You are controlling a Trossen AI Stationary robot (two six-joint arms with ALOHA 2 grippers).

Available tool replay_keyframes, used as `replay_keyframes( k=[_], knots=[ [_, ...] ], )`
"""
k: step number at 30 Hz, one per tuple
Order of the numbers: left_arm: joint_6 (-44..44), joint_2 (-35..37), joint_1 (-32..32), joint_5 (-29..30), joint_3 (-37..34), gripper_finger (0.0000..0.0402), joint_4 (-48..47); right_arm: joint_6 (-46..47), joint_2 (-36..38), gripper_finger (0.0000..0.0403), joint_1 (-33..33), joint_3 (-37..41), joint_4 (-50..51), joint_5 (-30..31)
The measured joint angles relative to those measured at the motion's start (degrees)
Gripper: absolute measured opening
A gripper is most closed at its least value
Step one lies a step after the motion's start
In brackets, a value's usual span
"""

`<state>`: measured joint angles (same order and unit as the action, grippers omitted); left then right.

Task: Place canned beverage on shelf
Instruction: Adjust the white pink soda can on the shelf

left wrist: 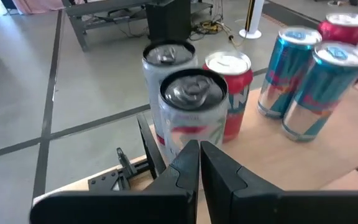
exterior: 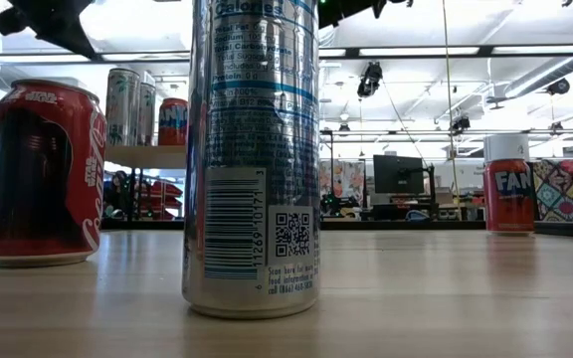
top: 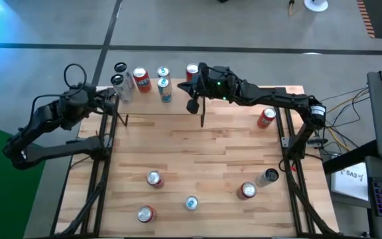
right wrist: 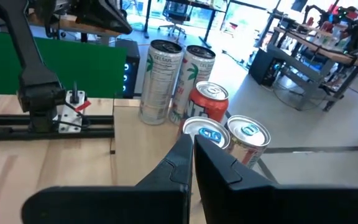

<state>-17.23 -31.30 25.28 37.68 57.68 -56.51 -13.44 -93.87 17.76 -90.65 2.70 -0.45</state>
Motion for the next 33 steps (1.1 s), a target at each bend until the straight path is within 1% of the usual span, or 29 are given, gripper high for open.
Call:
replay_keyframes(
  k=[4,6,10,16,19,21,22,24,25,30,33],
  knots=[
    [0.09,0.65,0.00,-5.45,-0.67,0.0000,-0.07,-0.30,0.00,0.0009,0.00,-0.02,0.00,0.00],
    [0.50,1.07,-0.04,-7.19,-0.67,0.0000,-0.05,-0.70,-0.01,0.0009,0.00,0.00,0.00,0.00],
    [2.04,2.35,-0.02,-7.34,-0.69,0.0000,-0.81,-0.84,0.00,0.0009,0.00,0.00,0.02,0.00],
    [4.93,5.27,-0.02,-10.31,-0.71,0.0000,-0.67,-1.68,-0.18,0.0009,0.00,0.02,0.02,0.00],
    [7.40,6.76,-0.02,-13.66,-1.00,0.0000,2.20,-2.22,-0.44,0.0009,0.00,0.07,0.10,0.02],
    [8.45,7.50,-0.02,-17.15,-1.86,0.0000,5.98,-2.23,-0.70,0.0009,0.00,0.07,0.07,0.02],
    [8.83,7.75,-0.04,-17.79,-2.49,0.0000,8.17,-2.24,-0.78,0.0009,0.00,0.07,0.07,0.01],
    [8.83,7.90,0.00,-17.33,-3.98,0.0000,11.04,-2.27,-1.13,0.0009,0.00,0.07,0.07,0.02],
    [8.85,7.87,0.00,-16.16,-4.66,0.0000,11.55,-2.30,-1.23,0.0009,0.00,0.07,0.07,0.02],
    [7.93,6.82,0.00,-5.53,-5.65,0.0000,11.74,-2.63,-1.57,0.0009,0.00,0.09,0.34,0.02],
    [7.81,6.68,0.02,-2.54,-5.19,0.0000,11.45,-2.74,-1.57,0.0009,0.00,0.09,0.52,0.04]
  ],
)
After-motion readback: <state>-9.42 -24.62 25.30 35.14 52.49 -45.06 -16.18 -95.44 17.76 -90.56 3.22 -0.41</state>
